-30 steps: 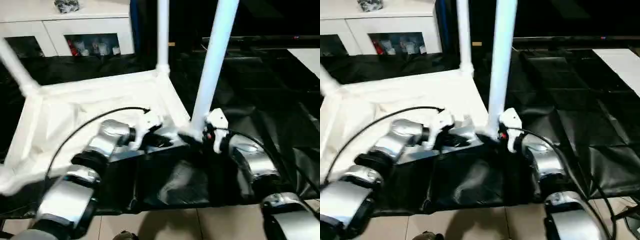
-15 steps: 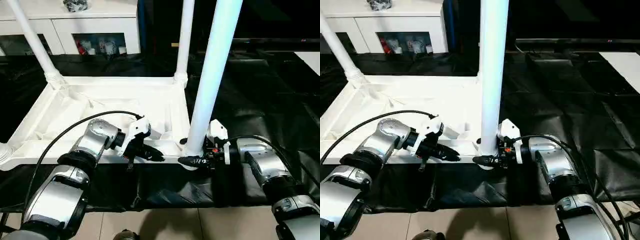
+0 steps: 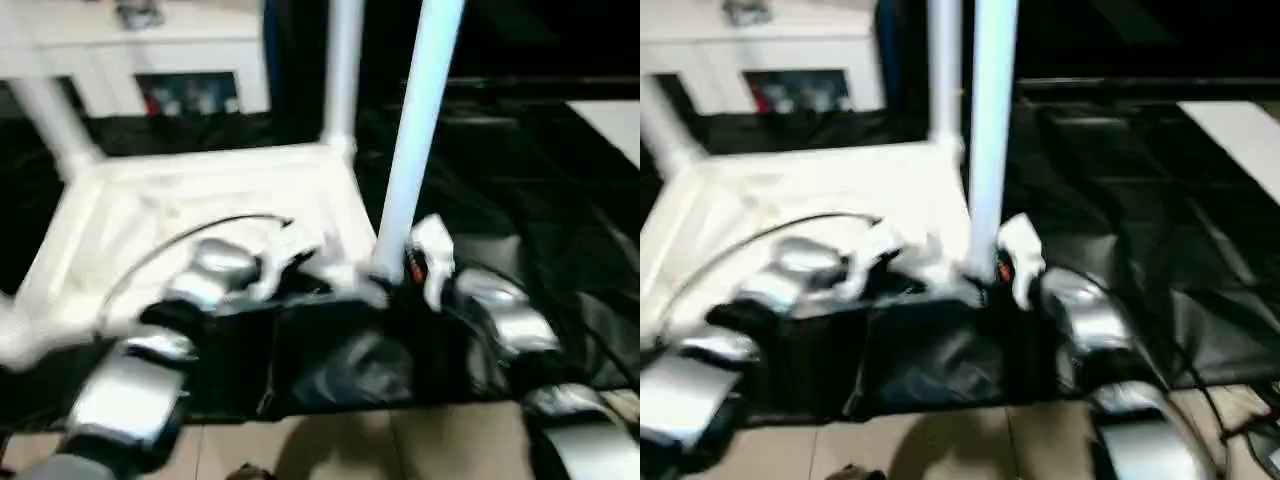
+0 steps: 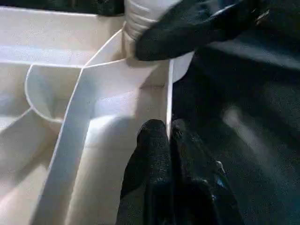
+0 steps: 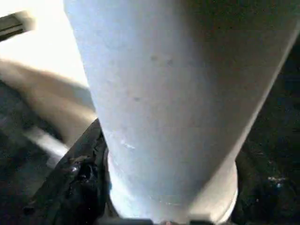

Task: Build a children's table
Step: Rotate leg to tighten

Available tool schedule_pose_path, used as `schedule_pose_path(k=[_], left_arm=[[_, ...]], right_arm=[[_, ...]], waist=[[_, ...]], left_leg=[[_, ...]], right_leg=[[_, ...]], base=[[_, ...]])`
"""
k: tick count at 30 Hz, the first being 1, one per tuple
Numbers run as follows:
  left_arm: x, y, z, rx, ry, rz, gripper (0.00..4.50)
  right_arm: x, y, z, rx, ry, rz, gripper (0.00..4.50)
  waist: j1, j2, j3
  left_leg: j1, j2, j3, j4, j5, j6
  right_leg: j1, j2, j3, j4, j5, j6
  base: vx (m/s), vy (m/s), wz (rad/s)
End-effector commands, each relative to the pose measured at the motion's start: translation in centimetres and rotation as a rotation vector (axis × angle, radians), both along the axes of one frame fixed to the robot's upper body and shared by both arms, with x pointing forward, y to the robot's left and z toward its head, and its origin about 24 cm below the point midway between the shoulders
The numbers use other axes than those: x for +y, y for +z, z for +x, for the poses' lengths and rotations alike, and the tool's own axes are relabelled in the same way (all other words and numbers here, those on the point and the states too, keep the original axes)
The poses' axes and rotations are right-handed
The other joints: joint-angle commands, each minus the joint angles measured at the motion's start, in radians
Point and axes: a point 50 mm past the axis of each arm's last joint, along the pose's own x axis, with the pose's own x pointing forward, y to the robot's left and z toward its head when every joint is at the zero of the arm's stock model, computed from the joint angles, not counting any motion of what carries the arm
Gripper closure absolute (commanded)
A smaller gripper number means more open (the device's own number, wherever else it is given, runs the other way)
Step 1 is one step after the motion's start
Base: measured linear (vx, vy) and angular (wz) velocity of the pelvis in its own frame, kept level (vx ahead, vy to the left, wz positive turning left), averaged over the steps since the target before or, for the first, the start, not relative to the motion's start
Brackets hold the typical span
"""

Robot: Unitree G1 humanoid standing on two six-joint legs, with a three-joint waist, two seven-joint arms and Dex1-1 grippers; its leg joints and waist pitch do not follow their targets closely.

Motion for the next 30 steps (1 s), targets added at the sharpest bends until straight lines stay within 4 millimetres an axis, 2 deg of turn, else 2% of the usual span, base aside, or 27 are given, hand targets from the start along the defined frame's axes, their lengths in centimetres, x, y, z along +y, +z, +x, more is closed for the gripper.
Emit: schedule_pose_path(k=[1, 3, 5, 6, 7, 10, 11, 12, 15, 16, 22, 26, 27, 30], left_arm=[[-3.1, 1.1, 0.4, -0.035, 0.022, -0.056, 4.5], [-4.0, 1.1, 0.5, -0.042, 0.05, -0.063, 4.5], [-4.9, 1.2, 0.4, -0.052, 0.054, -0.075, 4.5], [-5.1, 1.2, 0.4, -0.054, 0.058, -0.076, 4.5], [-5.4, 1.2, 0.3, -0.058, 0.049, -0.077, 4.5], [-5.4, 1.1, 0.0, -0.06, 0.021, -0.08, 4.5], [-5.3, 1.1, 0.0, -0.062, 0.006, -0.082, 4.5], [-5.1, 1.1, -0.4, -0.07, -0.053, -0.092, 4.5], [-4.5, 0.9, -0.6, -0.054, -0.086, -0.106, 4.5], [-4.5, 0.9, -0.6, -0.053, -0.087, -0.106, 4.5], [-2.0, 0.7, -0.9, -0.028, -0.163, -0.098, 4.5], [-0.4, 0.9, -1.1, -0.008, -0.231, -0.088, 4.5], [-0.1, 1.0, -1.2, -0.004, -0.245, -0.092, 4.5], [0.6, 1.3, -1.3, 0.016, -0.286, -0.093, 4.5]], right_arm=[[2.4, -2.5, -0.7, 0.125, -0.068, -0.006, 1.71], [3.2, -2.5, -0.6, 0.122, -0.086, 0.004, 1.71], [3.9, -2.2, -0.6, 0.062, -0.08, -0.025, 1.71], [4.0, -2.2, -0.5, 0.051, -0.084, -0.03, 1.15], [4.1, -2.0, -0.4, 0.037, -0.103, -0.003, 1.01], [3.9, -1.6, -0.2, 0.018, -0.097, 0.042, 0.95], [3.8, -1.5, -0.3, 0.01, -0.077, 0.037, 0.65], [3.5, -1.4, -0.4, 0.003, -0.046, 0.032, 0.65], [2.9, -1.4, -0.6, -0.022, 0.0, 0.01, 0.44], [2.9, -1.4, -0.6, -0.023, 0.003, 0.01, 0.19], [1.2, -0.8, -1.4, -0.075, 0.182, -0.013, 0.19], [0.3, -0.8, -2.5, -0.068, 0.363, -0.035, 0.19], [0.1, -0.8, -2.7, -0.061, 0.396, -0.03, 0.19], [-0.2, -0.6, -3.4, -0.042, 0.485, -0.013, 0.19]], waist=[[-0.005, -0.007, -0.059], [-0.007, -0.006, -0.059], [-0.007, -0.007, -0.059], [-0.01, 0.0, -0.059], [-0.01, -0.005, -0.06], [-0.009, -0.003, -0.061], [-0.009, -0.003, -0.061], [-0.009, -0.006, -0.062], [-0.006, -0.005, -0.064], [-0.004, -0.005, -0.065], [0.01, -0.005, -0.07], [0.011, -0.003, -0.065], [0.013, -0.006, -0.065], [0.01, -0.003, -0.063]], left_leg=[[0.023, 0.019, -0.018, -0.072, -0.316, -0.002], [0.026, 0.02, -0.017, -0.071, -0.318, -0.002], [0.022, 0.018, -0.016, -0.07, -0.317, 0.01], [0.022, 0.018, -0.016, -0.071, -0.324, 0.01], [0.022, 0.018, -0.016, -0.071, -0.327, 0.012], [0.021, 0.019, -0.017, -0.071, -0.326, 0.021], [0.021, 0.02, -0.017, -0.072, -0.322, 0.022], [0.02, 0.02, -0.016, -0.071, -0.315, 0.026], [0.016, 0.021, -0.014, -0.068, -0.286, 0.042], [0.017, 0.021, -0.013, -0.065, -0.268, 0.049], [0.014, 0.022, -0.007, -0.055, -0.202, 0.099], [0.016, 0.024, -0.008, -0.058, -0.237, 0.096], [0.017, 0.025, -0.008, -0.058, -0.246, 0.095], [0.02, 0.029, -0.01, -0.064, -0.27, 0.079]], right_leg=[[0.035, -0.049, 0.024, -0.083, -0.328, -0.193], [0.031, -0.049, 0.026, -0.085, -0.32, -0.196], [0.034, -0.048, 0.025, -0.086, -0.311, -0.193], [0.033, -0.045, 0.024, -0.088, -0.302, -0.19], [0.034, -0.047, 0.024, -0.087, -0.298, -0.19], [0.035, -0.046, 0.024, -0.085, -0.291, -0.194], [0.036, -0.046, 0.023, -0.084, -0.281, -0.196], [0.036, -0.045, 0.024, -0.083, -0.263, -0.2], [0.041, -0.046, 0.023, -0.076, -0.207, -0.216], [0.041, -0.045, 0.023, -0.073, -0.174, -0.227], [0.048, -0.043, 0.02, -0.058, -0.04, -0.269], [0.047, -0.044, 0.02, -0.063, -0.099, -0.268], [0.048, -0.045, 0.021, -0.064, -0.115, -0.267], [0.043, -0.045, 0.022, -0.065, -0.147, -0.269]], base=[[0.0, 0.0, 0.0], [0.0, 0.0, 0.0], [0.0, 0.0, 0.0], [0.0, 0.0, 0.0], [0.0, 0.0, 0.0], [0.0, 0.0, 0.0], [0.0, 0.0, 0.0], [0.0, 0.0, 0.0], [0.0, 0.0, 0.0], [0.0, 0.0, 0.0], [0.0, 0.0, 0.0], [0.0, 0.0, 0.0], [0.0, 0.0, 0.0], [0.0, 0.0, 0.0]])
